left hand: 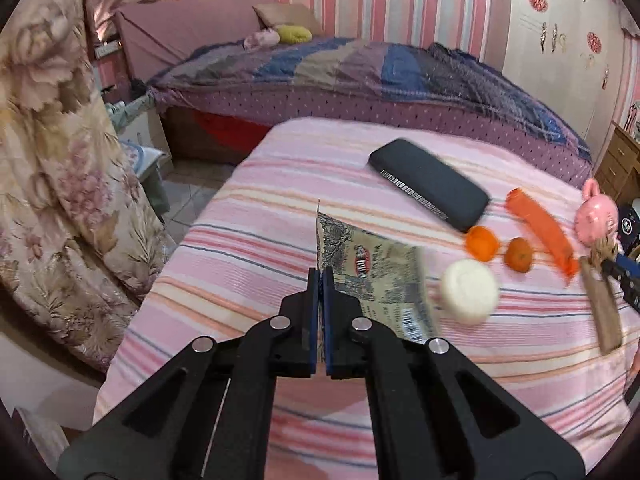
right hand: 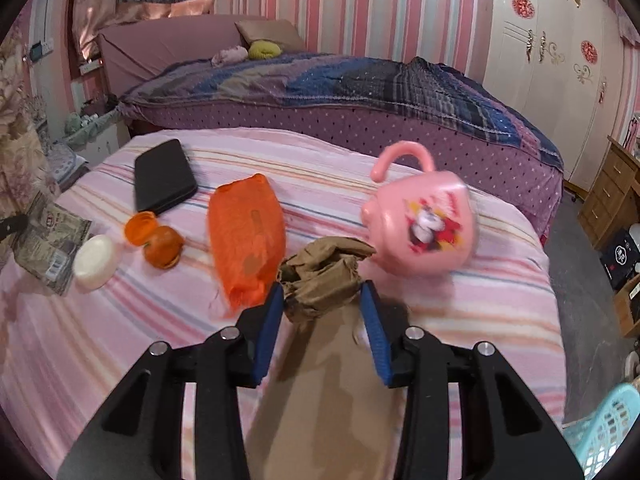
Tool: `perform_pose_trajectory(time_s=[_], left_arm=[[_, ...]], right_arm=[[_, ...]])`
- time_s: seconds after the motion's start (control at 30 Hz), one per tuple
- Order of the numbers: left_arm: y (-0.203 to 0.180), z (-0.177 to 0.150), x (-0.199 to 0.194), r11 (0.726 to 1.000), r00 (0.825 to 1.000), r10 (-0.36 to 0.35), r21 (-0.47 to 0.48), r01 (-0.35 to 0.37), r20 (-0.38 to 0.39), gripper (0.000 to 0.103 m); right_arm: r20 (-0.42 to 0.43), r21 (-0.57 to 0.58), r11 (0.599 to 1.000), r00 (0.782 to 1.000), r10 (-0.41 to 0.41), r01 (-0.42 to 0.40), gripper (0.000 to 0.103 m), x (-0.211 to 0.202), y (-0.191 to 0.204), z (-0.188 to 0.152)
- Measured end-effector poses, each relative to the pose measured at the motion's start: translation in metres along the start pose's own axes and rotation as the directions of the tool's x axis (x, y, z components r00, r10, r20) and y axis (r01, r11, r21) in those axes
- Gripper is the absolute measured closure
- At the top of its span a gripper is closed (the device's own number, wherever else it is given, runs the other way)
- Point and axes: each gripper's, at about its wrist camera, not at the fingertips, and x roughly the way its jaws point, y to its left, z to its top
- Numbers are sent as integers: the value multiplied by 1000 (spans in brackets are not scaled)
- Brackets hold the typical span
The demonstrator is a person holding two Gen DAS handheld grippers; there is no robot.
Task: Collect trash
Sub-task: 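Grasp the tan cloth with the right gripper while the left gripper lifts the wrapper, then carry the cloth and wrapper over the blue basket and open both grippers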
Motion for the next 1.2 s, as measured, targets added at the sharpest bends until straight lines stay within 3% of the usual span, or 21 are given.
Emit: perform_pose_trajectory(time_s=[0.27,0.7,1.0,1.2], left_arm=[[-49,-5,-69,998,995,-48,33,45,92,103],[-158,-40,-123,976,982,-175,141,164,67,103],[-265,-63,-150,931,951,-305,227,285,56,103],[-344,-78,-169,884,916,-400,279,375,37,103]], right_arm=[[31,14,1000,999,-22,21,63,-63,-28,-28],[21,97,993,997,-76,74,63,-129,-95,-90],[37,147,976,985,-167,159,63,-173,-158,-121],[20,231,942,966,-256,245,63,-206,-221,-149]])
